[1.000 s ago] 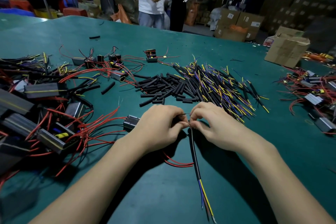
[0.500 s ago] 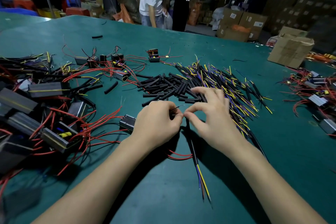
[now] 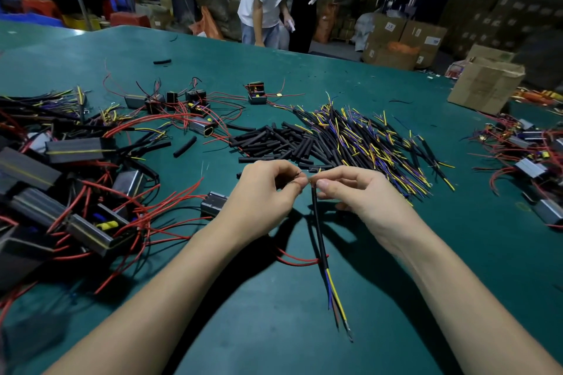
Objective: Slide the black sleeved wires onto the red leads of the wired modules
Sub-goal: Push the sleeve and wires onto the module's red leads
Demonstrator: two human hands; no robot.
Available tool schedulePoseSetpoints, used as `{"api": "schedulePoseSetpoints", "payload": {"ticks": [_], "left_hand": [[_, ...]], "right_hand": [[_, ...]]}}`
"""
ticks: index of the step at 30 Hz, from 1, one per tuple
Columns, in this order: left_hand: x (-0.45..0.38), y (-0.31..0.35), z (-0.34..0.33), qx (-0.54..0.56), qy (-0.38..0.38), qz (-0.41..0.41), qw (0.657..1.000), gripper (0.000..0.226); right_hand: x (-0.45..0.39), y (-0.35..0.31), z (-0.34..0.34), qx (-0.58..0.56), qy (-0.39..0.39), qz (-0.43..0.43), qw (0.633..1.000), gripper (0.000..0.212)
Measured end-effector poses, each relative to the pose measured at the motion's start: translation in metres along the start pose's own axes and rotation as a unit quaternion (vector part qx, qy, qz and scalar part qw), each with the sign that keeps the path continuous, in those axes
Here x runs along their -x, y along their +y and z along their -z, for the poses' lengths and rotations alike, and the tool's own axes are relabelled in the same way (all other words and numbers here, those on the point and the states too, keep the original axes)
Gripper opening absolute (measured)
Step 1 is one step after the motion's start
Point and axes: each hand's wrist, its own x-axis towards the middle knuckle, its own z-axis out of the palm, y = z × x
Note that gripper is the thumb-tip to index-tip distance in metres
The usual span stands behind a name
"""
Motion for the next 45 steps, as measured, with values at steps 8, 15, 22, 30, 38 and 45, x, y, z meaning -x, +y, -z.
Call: {"api": "schedulePoseSetpoints", "payload": {"ticks": [8, 15, 22, 30, 38, 45], "left_hand": [[-0.003, -0.002, 0.014, -0.003, -0.065, -0.019, 0.998, 0.005], [-0.002, -0.002, 0.014, -0.063, -0.068, -0.037, 0.995, 0.010], [0.000, -0.003, 0.006, -0.145, -0.084, -0.026, 0.985, 0.014], [-0.005, -0.005, 0.010, -0.116, -0.045, 0.031, 0.992, 0.020], [-0.003, -0.006, 0.006, -0.082, -0.027, 0.011, 0.996, 0.010], [-0.003, -0.006, 0.007, -0.062, -0.026, -0.017, 0.998, 0.011]], "right_hand": [[-0.003, 0.007, -0.007, -0.036, -0.012, -0.010, 0.999, 0.006], [0.000, 0.003, -0.012, 0.097, 0.000, 0.067, 0.993, 0.008], [0.005, -0.006, -0.025, 0.454, 0.012, 0.185, 0.871, 0.006], [0.003, -0.009, -0.037, 0.528, 0.073, 0.265, 0.803, 0.012], [-0.001, 0.004, -0.020, 0.167, 0.018, -0.002, 0.986, 0.023], [-0.002, -0.001, -0.010, 0.002, -0.016, -0.077, 0.997, 0.022]]}}
